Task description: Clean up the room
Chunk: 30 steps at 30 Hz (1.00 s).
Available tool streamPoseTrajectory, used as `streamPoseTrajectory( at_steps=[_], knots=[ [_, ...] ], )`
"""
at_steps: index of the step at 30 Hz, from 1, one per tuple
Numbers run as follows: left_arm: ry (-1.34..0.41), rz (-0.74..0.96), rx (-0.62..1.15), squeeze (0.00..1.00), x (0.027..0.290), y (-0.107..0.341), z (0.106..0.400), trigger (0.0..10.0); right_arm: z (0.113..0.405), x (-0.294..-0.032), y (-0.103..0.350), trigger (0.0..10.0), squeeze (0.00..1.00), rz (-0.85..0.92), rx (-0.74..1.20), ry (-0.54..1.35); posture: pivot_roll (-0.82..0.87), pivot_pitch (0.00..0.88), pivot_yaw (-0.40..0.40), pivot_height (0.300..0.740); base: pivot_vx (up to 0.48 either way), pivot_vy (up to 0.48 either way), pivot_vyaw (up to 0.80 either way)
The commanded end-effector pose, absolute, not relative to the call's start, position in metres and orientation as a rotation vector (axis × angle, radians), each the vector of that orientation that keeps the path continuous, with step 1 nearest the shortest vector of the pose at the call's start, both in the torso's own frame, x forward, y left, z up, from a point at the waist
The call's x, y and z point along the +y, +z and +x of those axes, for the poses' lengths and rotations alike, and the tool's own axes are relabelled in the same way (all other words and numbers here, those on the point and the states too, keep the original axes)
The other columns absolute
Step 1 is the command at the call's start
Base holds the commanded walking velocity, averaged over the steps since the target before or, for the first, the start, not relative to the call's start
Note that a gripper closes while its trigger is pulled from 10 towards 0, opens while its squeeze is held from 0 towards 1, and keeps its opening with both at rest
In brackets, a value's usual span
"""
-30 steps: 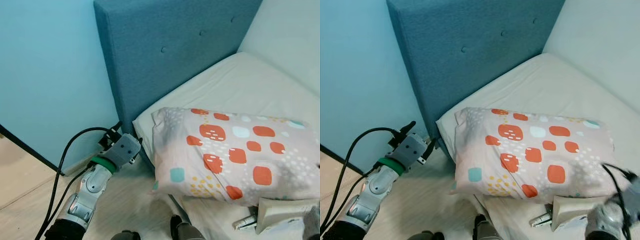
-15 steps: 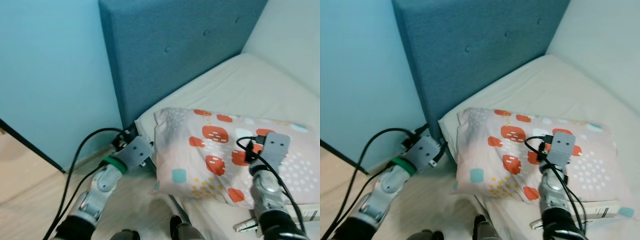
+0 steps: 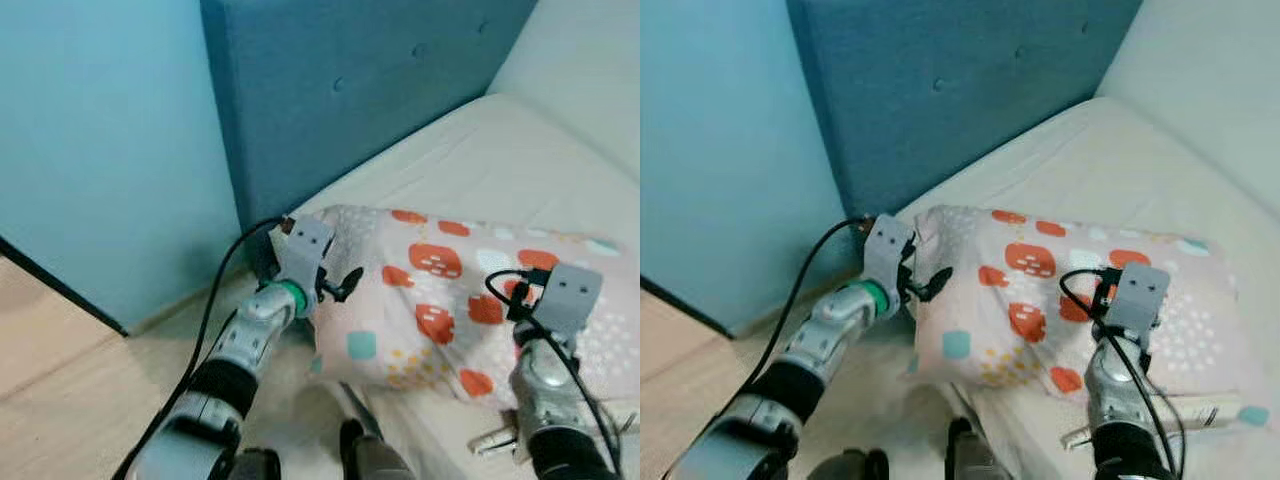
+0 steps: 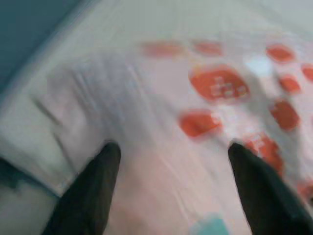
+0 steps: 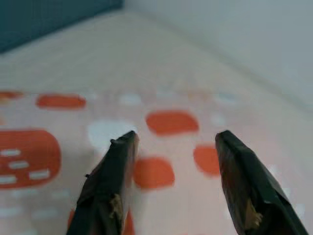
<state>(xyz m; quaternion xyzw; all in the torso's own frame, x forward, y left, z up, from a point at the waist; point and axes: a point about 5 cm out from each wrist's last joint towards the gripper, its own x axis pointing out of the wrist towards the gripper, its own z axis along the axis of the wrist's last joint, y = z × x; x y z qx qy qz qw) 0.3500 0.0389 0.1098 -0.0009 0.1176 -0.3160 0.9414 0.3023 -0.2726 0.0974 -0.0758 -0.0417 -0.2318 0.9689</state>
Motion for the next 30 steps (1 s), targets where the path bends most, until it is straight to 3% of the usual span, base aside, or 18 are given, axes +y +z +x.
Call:
streamPoseTrajectory(
  at_steps=[1, 2, 3, 6, 7, 9, 11, 17, 30],
  knots=[
    [-0.676, -0.061, 0.320, 1.00, 0.032, 0.098, 0.345, 10.0, 0.297, -0.270, 0.094, 10.0, 0.00, -0.197, -0.086, -0.408, -0.09, 0.267, 0.027, 0.740, 0.000, 0.000, 0.00],
    [-0.669, -0.041, 0.301, 1.00, 0.030, 0.101, 0.346, 10.0, 0.298, -0.262, 0.092, 10.0, 0.00, -0.163, -0.088, -0.350, -0.09, 0.272, 0.027, 0.740, 0.000, 0.000, 0.00],
    [-0.665, -0.026, 0.288, 0.65, 0.028, 0.104, 0.348, 10.0, 0.298, -0.257, 0.091, 10.0, 0.00, -0.132, -0.088, -0.316, -0.09, 0.272, 0.027, 0.740, 0.000, 0.000, 0.00],
    [-0.635, 0.039, 0.230, 0.65, 0.030, 0.109, 0.350, 10.0, 0.298, -0.250, 0.091, 10.0, 0.00, -0.097, -0.099, -0.275, -0.08, 0.272, 0.028, 0.740, 0.000, 0.000, 0.00],
    [-0.592, 0.098, 0.155, 0.00, 0.035, 0.115, 0.352, 10.0, 0.299, -0.242, 0.091, 10.0, 0.00, -0.045, -0.106, -0.245, -0.07, 0.273, 0.028, 0.740, 0.000, 0.000, 0.00],
    [-0.548, 0.132, 0.077, 0.00, 0.043, 0.121, 0.353, 10.0, 0.300, -0.235, 0.094, 10.0, 0.00, 0.003, -0.120, -0.234, -0.06, 0.271, 0.026, 0.740, 0.000, 0.000, 0.00],
    [-0.466, 0.105, -0.032, 0.00, 0.068, 0.130, 0.345, 10.0, 0.306, -0.220, 0.099, 10.0, 0.00, 0.027, -0.138, -0.207, -0.04, 0.259, 0.027, 0.740, 0.000, 0.000, 0.00],
    [-0.409, 0.059, -0.010, 0.00, 0.096, 0.127, 0.331, 10.0, 0.312, -0.209, 0.107, 10.0, 0.00, -0.005, -0.164, -0.166, 0.00, 0.232, 0.020, 0.722, 0.000, 0.000, 0.00],
    [-0.365, 0.193, -0.079, 0.00, 0.110, 0.132, 0.324, 10.0, 0.314, -0.222, 0.103, 10.0, 0.00, 0.107, -0.128, -0.256, 0.01, 0.189, 0.006, 0.687, 0.000, 0.000, 0.00]
  ],
)
